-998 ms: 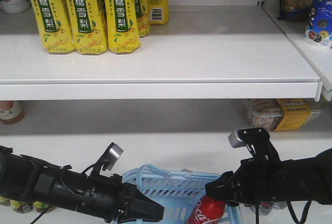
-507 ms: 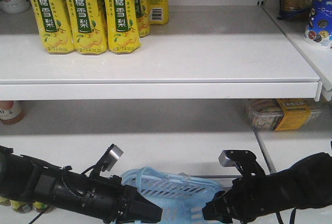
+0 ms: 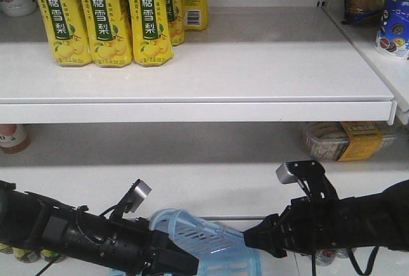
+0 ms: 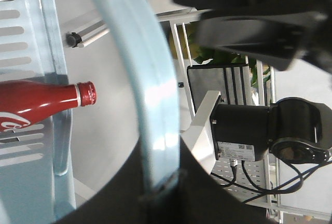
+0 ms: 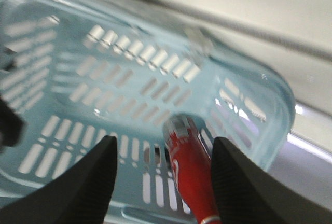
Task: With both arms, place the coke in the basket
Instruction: 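Open the right gripper to drop the bottle into the basket, then withdraw the right gripper away from the basket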
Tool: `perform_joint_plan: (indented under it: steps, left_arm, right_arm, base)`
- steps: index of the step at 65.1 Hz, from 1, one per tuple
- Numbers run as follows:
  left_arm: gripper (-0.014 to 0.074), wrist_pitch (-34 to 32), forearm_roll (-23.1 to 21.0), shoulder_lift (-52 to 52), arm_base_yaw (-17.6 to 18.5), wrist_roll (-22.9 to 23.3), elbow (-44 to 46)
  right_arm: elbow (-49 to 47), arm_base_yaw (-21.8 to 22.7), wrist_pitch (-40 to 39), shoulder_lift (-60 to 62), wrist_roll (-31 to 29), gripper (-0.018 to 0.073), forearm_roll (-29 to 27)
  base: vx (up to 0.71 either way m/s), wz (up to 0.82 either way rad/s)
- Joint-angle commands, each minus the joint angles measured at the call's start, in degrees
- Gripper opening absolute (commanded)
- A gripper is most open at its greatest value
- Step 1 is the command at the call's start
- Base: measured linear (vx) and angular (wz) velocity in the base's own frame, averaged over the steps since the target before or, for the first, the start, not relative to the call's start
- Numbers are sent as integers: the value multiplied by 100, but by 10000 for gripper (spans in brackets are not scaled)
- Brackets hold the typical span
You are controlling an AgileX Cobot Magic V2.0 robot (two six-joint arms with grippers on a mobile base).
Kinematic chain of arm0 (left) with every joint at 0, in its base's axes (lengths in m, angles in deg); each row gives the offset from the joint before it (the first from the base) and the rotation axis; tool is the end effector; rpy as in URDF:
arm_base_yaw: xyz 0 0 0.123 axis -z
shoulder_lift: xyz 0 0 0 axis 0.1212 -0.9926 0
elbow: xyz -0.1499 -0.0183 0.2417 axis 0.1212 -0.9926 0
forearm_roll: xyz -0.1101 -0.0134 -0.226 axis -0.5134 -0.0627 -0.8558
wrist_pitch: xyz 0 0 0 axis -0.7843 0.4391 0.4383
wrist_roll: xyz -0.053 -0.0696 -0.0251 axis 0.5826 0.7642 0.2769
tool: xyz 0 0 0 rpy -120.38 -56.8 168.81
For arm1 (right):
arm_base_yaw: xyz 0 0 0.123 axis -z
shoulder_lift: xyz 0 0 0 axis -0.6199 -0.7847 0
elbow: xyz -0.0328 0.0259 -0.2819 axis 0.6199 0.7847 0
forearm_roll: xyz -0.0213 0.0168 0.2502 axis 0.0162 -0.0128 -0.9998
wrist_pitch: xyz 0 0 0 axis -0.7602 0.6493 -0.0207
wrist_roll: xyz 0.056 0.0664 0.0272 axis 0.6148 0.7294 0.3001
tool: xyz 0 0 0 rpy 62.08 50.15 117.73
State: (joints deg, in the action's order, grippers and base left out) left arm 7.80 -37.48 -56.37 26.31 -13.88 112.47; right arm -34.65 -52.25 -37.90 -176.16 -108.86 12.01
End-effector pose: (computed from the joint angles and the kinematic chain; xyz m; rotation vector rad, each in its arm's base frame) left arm 0.2265 -0.1644 0.1291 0.2175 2.5661 -1.7050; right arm 0.2186 0.1061 0.1624 -0.4814 2.5374 0.8608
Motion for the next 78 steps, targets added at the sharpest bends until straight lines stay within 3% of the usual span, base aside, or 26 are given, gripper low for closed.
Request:
perform_joint_plan:
  steps: [1,9,22,39,59,67,78]
  left_arm:
    - [-6,862,-656,281,8,-45,107]
    - [-6,862,-656,281,8,-45,107]
    - [-6,862,-656,281,8,-45,107]
    - [-6,862,-656,281,8,-45,107]
    - [-6,862,-656,281,8,-45,107]
    - [-6,862,-656,281,8,-45,107]
    - [-6,862,-656,281,8,-45,107]
  right_arm:
    - [-104,13,179,737,97,403,107]
    - [-104,13,-32,1461,451,403,685]
    - [-104,20,-473,2351,1777,403,2702]
    - [-104,20,-570,3256,4491,403,5996]
    - [-264,20,-536,4334,7868,403,9351]
    - [-398,15,-471,4833,8672,403,9960]
    - [-311,15,-669,5648,8651,403,9863]
  base:
    - [0,0]
    - [0,0]
    - [0,0]
    - [0,0]
    - [0,0]
    - [0,0]
    - [0,0]
